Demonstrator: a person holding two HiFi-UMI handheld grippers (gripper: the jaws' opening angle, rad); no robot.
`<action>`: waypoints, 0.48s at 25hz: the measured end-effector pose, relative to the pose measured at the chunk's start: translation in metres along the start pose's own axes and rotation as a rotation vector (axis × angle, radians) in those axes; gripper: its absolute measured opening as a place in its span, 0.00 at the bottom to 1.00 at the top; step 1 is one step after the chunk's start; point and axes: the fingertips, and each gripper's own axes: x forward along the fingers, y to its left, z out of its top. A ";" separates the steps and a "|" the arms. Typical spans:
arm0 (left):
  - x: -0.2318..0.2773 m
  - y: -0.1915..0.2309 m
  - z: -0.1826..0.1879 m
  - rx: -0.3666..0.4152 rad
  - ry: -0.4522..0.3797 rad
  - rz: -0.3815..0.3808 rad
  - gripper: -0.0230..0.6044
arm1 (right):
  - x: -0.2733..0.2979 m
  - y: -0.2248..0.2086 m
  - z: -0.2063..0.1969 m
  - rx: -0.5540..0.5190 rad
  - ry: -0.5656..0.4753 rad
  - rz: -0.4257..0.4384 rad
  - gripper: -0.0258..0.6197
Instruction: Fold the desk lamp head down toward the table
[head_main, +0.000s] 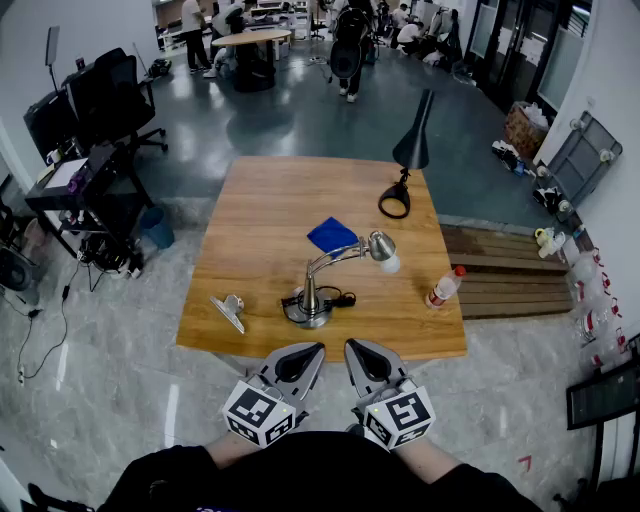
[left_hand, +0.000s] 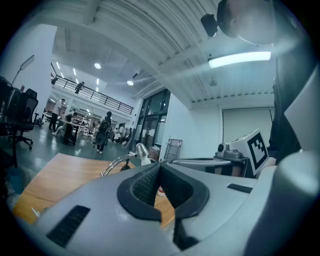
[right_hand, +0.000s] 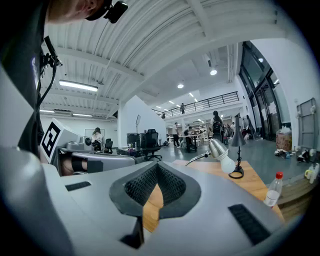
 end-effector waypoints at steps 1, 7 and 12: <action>0.000 0.000 0.000 0.000 0.001 0.000 0.03 | 0.000 0.000 0.000 -0.001 0.001 0.000 0.04; 0.001 0.000 -0.002 -0.002 0.004 -0.001 0.03 | 0.000 -0.001 -0.002 -0.002 -0.001 -0.004 0.04; 0.002 0.000 -0.003 -0.005 0.006 0.003 0.03 | 0.001 0.003 -0.002 -0.007 0.001 0.025 0.04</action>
